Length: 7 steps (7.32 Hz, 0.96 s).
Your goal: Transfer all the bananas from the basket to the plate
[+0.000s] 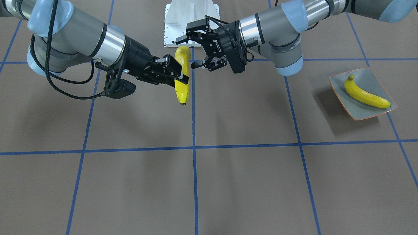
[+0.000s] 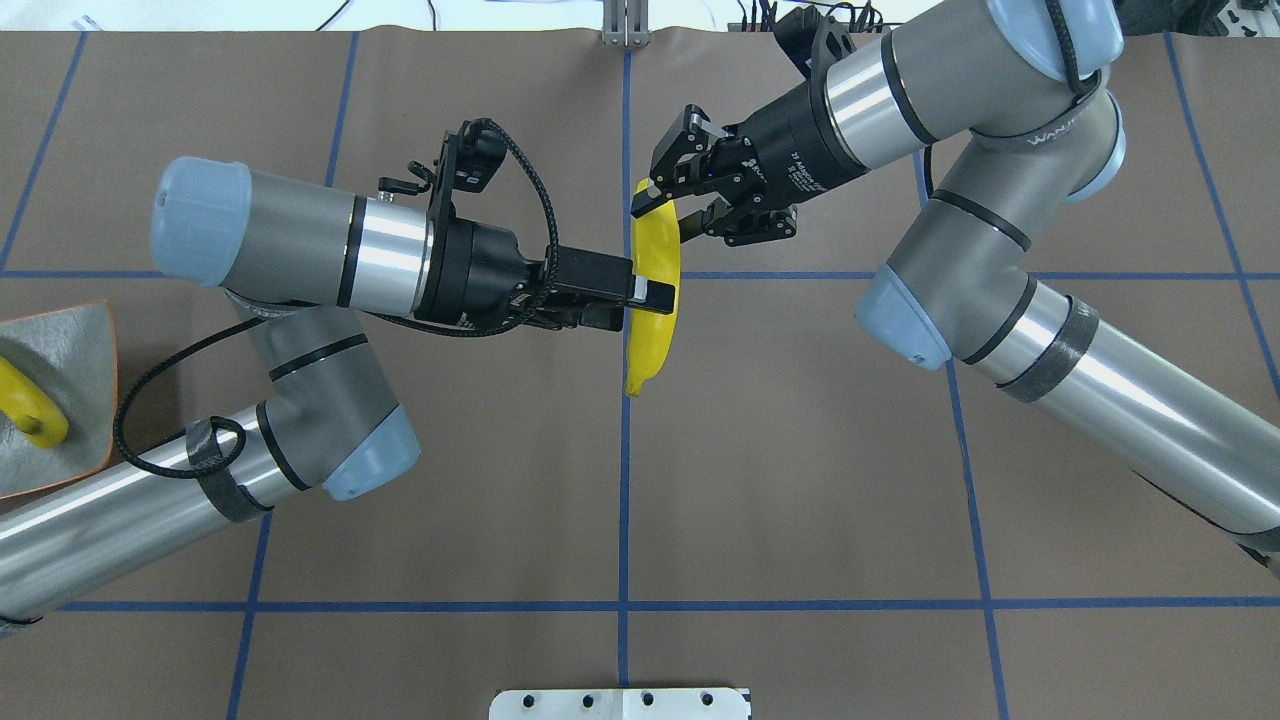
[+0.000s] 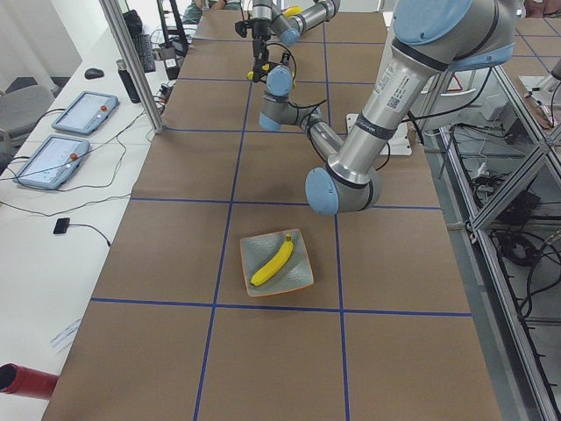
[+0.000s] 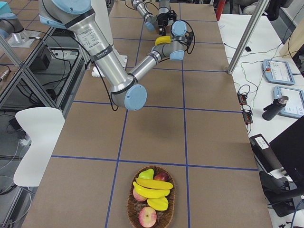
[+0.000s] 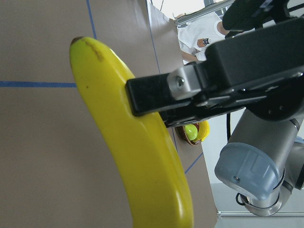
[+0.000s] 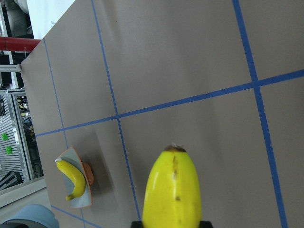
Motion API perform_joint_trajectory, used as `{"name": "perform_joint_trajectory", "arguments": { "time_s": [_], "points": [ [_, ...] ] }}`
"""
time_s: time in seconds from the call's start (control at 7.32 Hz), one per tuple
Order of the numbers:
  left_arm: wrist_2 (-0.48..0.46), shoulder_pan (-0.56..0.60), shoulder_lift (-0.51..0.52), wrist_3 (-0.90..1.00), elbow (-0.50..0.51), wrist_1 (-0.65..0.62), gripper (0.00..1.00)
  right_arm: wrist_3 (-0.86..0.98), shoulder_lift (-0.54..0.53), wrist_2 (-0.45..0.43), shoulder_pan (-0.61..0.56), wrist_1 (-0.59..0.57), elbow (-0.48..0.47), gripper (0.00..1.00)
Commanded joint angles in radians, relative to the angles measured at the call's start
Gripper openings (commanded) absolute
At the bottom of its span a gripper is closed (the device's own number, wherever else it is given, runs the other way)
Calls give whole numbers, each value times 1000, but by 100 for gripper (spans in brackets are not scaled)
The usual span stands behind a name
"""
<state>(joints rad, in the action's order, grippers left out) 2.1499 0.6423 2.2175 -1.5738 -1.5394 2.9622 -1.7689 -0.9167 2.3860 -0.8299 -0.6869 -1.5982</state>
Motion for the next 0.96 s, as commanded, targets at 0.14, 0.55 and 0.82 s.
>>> {"name": "perform_joint_trajectory", "arguments": {
  "time_s": [0.14,0.55,0.82],
  "points": [
    [-14,-7,14,-11,15,21,93,-3,1,2,6,7,-2,0],
    [-15,-12,14,-34,15,21,12,-3,-1,2,6,20,0,0],
    [-16,-22,16,-37,16,21,0,-3,-1,1,6,21,-2,0]
  ]
}}
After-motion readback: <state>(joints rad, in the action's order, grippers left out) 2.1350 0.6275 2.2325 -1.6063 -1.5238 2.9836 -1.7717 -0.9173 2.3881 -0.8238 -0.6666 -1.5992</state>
